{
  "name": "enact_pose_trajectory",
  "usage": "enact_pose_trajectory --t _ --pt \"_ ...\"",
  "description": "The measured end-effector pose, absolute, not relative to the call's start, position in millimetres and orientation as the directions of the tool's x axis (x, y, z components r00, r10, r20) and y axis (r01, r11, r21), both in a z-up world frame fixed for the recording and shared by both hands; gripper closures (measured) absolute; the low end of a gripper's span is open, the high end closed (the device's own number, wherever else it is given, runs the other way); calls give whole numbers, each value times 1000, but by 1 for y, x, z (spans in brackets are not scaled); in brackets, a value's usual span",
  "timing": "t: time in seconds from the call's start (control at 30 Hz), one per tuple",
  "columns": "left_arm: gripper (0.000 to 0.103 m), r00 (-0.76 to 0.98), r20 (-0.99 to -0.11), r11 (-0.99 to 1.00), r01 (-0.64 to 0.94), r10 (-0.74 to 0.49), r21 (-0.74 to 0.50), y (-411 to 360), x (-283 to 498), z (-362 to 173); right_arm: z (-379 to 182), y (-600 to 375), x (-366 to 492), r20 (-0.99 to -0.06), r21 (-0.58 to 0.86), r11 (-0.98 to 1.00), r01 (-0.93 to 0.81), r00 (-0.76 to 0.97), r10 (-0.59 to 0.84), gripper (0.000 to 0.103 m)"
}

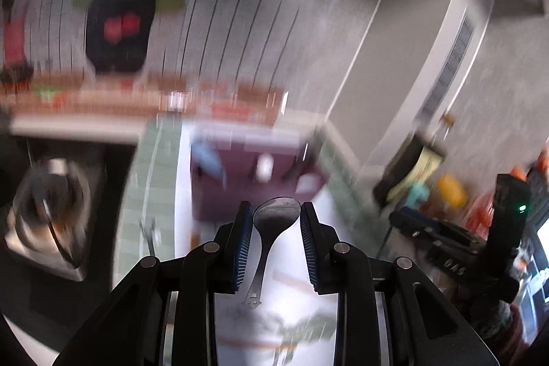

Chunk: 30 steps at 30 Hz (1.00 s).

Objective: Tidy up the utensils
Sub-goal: 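Lift the metal spoon toward the caddy with the left gripper while the right lifts the clear spoon, then drop the metal spoon into the caddy with the left gripper while the right drops the clear spoon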

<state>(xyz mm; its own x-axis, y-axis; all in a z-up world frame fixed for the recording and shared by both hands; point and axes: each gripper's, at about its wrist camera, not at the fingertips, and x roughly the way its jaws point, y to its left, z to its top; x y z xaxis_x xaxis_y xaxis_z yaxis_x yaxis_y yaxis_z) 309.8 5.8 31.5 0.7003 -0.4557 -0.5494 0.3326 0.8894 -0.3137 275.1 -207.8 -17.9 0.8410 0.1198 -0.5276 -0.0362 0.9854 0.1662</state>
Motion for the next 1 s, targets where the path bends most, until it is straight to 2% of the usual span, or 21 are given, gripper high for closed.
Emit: enact_pose_trajectory --t 0.13,0.23,0.43,0.5,0.87,0.97,1.0 --pt "74 786 -381 866 377 -487 -329 16 321 109 76 -210 276 -266 189 978 -93 953 142 73" --pt "74 820 -304 859 381 -484 -341 21 342 138 115 -211 291 -149 218 966 -135 974 170 73" --pt "74 807 -305 822 344 -506 -454 32 401 111 95 -198 350 -260 235 961 -142 944 203 73" --pt "74 819 -305 831 324 -486 -452 33 411 100 80 -192 364 -293 226 963 -150 932 213 73" --pt "74 740 -438 819 263 -511 -511 17 458 16 4 -181 413 -487 259 955 -145 834 259 72" --pt "67 700 -483 816 255 -526 -519 12 466 -2 -17 -177 426 -573 281 945 -169 760 307 71" --pt "61 692 -494 816 250 -527 -520 11 467 -4 -23 -176 426 -586 272 949 -157 755 293 71"
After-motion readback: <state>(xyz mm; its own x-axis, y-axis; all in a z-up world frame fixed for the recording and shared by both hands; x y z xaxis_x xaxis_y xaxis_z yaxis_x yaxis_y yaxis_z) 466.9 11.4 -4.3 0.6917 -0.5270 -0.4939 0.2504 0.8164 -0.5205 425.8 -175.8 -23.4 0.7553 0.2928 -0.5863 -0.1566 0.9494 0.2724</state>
